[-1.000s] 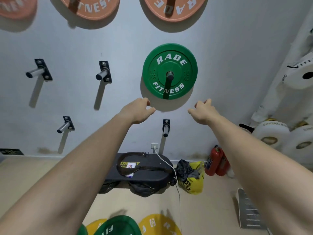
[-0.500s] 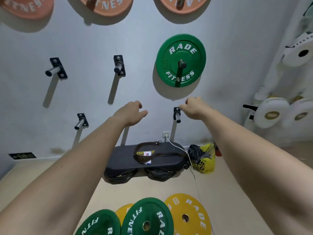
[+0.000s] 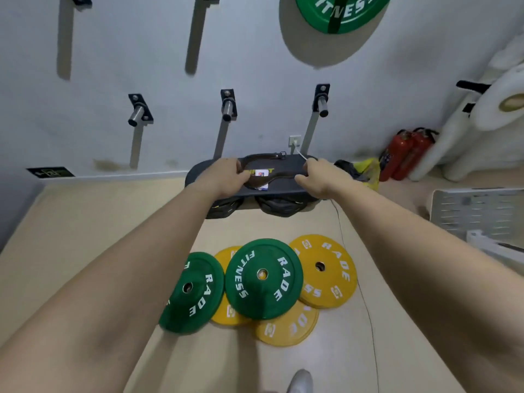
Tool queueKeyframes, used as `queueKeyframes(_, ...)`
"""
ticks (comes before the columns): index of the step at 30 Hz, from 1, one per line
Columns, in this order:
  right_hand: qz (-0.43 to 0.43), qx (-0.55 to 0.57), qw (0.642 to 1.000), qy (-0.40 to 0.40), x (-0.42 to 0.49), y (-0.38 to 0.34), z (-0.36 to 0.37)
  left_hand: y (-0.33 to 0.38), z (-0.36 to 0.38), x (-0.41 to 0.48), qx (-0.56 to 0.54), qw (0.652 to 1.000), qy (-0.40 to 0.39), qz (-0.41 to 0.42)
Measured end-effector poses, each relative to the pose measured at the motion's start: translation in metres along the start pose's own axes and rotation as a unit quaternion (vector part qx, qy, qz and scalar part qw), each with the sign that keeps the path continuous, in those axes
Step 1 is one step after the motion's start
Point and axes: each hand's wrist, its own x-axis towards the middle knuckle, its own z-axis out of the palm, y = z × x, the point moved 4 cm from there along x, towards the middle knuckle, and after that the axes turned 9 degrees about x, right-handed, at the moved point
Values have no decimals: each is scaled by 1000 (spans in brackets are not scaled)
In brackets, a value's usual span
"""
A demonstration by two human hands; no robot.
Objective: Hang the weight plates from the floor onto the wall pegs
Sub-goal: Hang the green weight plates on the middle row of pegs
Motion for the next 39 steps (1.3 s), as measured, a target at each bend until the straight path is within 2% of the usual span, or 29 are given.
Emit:
queueKeyframes(9,80,87,988,-97,21,94,195,-45,202,21,52,990,-129,-11)
queueKeyframes(15,157,122,968,-152,31,154,323,-94,325,40,92,976,-199,-5)
queueKeyframes(19,193,129,959,-165,42,188,400,-135,399,64,85,972,-217,-31)
queueKeyframes(27,217,114,954,-171,88,243,561,-188,550,124,71,975,-210,-31)
queueKeyframes(31,236,99,958,-131,115,274,634,-211,627,156,69,974,-215,-35)
queueKeyframes(36,248,56,967,25,145,306,684,-238,701,191,60,977,-199,-54)
queueKeyframes(39,273,46,957,86,158,320,714,-260,733,214,29,980,-173,-89)
